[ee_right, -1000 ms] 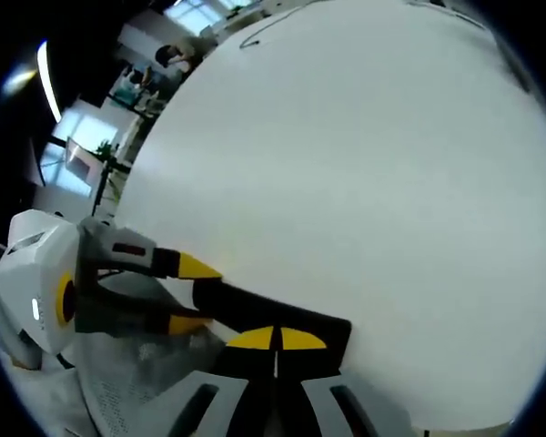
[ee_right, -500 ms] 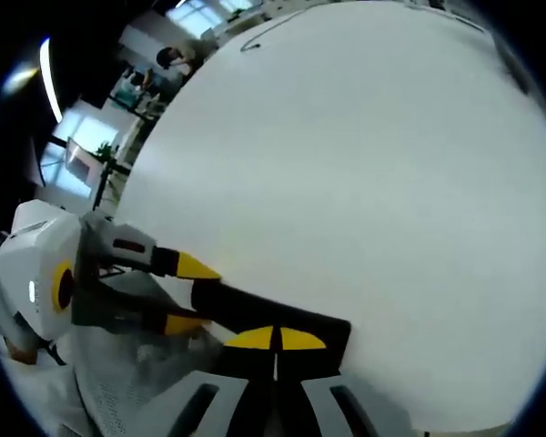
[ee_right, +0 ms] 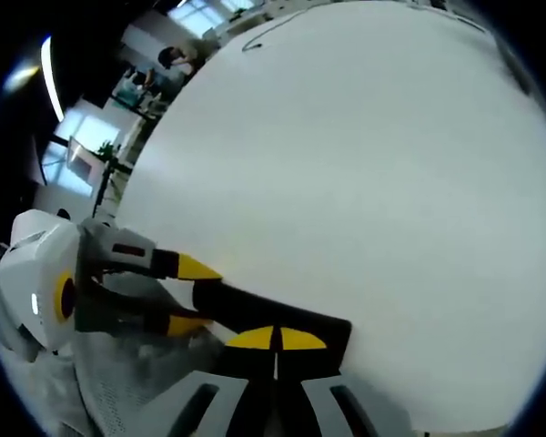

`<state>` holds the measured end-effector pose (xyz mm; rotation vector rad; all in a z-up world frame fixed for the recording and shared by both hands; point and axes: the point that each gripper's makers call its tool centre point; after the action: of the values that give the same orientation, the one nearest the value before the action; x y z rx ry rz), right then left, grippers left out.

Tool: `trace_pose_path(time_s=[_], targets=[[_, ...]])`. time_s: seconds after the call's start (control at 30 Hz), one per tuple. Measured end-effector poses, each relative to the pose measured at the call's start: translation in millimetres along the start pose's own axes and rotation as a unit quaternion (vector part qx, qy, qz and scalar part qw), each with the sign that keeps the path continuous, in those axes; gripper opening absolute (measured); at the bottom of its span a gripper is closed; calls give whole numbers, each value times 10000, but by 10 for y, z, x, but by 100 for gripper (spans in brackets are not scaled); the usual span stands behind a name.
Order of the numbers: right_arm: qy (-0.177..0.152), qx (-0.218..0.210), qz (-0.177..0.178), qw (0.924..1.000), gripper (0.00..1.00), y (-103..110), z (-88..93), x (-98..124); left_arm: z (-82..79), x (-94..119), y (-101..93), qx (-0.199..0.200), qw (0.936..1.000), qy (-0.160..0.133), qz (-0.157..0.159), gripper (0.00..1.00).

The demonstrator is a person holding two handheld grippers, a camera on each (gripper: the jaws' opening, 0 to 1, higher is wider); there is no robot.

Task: Press the specified remote control buttons in sequence, fully releasing each button before pressing the next.

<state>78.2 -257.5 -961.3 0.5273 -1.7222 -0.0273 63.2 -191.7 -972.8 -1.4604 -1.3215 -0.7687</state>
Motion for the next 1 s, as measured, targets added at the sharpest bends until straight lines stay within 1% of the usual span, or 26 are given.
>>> trace_pose_path(time_s=[0.1, 0.23, 0.33, 0.53, 0.63, 0.77, 1.0], targets=[[38, -43, -16, 10000, 0, -3, 1, 0, 0, -7, -5, -25, 10000, 36, -15, 23], [81, -217, -93, 9997, 0, -8, 1, 9, -4, -14, -12, -9, 9999, 119, -57, 23], [63, -240, -121, 9996, 0, 6, -10, 11, -6, -14, -17, -81, 9998, 155, -56, 23], [-17, -300, -218, 9993, 0, 32, -51, 27, -28, -9, -29, -104, 9998, 156, -91, 22], [-45, -353, -307, 9989, 0, 55, -75, 32, -67, -33, -69, -57, 10000, 78, -6, 22], [-22, -325, -269, 9991, 0, 41, -75, 19, -104, -37, -67, -137, 9998, 112, -23, 22], [-3, -254, -229, 9994, 0, 61, -74, -5, -102, -36, -45, -31, 9999, 112, 26, 23]])
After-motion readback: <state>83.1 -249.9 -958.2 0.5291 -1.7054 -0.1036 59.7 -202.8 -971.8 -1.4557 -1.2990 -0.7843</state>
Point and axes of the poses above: the point that each gripper's makers call its tool centre point, and the gripper's own axes: x roughly backward along the fingers, y roughly to its left, z roughly out of its underside, and after that the axes turned 15 degrees about z, right-handed
